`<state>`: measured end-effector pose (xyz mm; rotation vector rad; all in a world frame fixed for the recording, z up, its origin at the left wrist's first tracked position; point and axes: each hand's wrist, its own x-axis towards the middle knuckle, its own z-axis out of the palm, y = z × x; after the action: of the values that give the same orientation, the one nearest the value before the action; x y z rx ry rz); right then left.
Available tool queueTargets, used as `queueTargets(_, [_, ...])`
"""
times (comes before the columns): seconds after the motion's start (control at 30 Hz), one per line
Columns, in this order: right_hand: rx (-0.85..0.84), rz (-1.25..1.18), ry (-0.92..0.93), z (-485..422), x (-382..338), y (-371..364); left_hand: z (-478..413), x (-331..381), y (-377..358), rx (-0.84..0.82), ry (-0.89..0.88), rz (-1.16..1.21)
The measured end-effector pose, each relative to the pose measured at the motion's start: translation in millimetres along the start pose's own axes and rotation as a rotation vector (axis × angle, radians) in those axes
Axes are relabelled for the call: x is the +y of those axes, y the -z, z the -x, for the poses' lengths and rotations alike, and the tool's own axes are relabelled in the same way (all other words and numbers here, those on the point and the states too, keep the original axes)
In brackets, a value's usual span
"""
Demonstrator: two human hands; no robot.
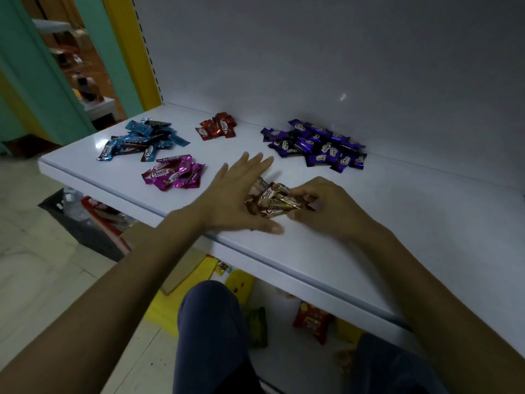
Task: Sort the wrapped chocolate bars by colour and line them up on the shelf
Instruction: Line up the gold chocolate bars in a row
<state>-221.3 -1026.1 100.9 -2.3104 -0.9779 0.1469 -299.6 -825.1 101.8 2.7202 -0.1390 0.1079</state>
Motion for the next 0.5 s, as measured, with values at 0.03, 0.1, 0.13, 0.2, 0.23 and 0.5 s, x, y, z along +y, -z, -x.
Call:
queueTargets(0.03, [0.031, 0.007, -0.005, 1, -1, -4, 1, -5, -1, -0.031, -0.017, -0.062])
queueTargets(0.1, [0.124, -0.014, -0.015, 2, -8, -14, -2, -10, -11, -0.101, -0.036, -0.076])
queueTargets(0.13, [0.148, -0.004, 0.01, 2, -11, -18, -5, -8, -16, -0.113, -0.045, -0.054])
queueTargets(0.2, [0.14, 0.009, 0.067, 2, -14, -23, -14, -7, -22, -0.066, -0.064, 0.013])
queueTargets(0.23, [0.129, -0.012, 0.078, 1, -14, -23, -19, -6, -22, -0.019, -0.083, 0.047])
queueTargets(0.5, [0.215, -0.393, -0.057, -1, -7, -23, -36, -4, -22, 0.293, -0.264, -0.03])
